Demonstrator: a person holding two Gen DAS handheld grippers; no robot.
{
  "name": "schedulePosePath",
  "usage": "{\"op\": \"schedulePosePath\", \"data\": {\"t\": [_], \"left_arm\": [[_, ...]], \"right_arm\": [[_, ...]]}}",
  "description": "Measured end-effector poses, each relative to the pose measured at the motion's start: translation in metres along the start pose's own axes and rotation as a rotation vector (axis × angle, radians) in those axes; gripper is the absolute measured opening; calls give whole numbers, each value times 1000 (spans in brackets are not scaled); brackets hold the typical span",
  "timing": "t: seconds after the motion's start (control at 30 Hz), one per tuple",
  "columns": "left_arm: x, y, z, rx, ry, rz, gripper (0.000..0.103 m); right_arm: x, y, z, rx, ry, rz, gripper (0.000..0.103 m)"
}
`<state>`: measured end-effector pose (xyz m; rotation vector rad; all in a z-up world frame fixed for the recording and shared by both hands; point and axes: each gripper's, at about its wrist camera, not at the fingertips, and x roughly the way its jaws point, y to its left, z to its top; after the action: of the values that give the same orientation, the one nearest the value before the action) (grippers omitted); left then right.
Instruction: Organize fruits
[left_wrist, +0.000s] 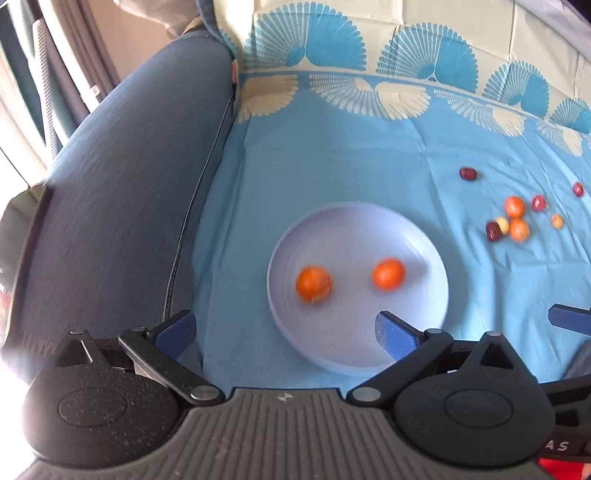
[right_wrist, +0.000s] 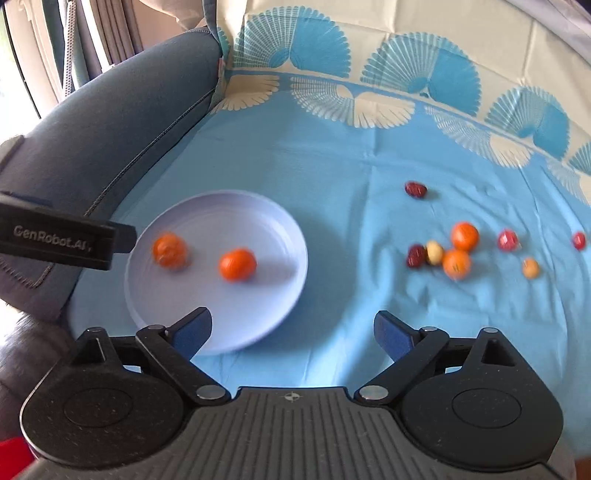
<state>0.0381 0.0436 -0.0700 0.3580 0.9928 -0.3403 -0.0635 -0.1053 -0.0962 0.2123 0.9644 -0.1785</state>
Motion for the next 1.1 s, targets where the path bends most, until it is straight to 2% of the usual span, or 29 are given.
{"op": "schedulePosePath", "data": {"t": [0.13,0.3,0.63,0.87,1.1], "left_arm": [[-34,7,-29,-37,18,-19,103],[-73,5,-47,-47,-49,-9,103],[-121,-2,-66,-36,-138,9,103],[-142,-7,-75,-34,-187,5,103],[-144,-12,-76,-21,-183,18,103]], "right_arm": [[-42,11,-22,3,-27,35,97],[-88,22,-29,-55,-160,27,100],[-147,35,-55,-135,-287,-9,102],[-168,38,-66,-154,-336,-24,102],[-168,34,-66,-143,-346,-8,102]]}}
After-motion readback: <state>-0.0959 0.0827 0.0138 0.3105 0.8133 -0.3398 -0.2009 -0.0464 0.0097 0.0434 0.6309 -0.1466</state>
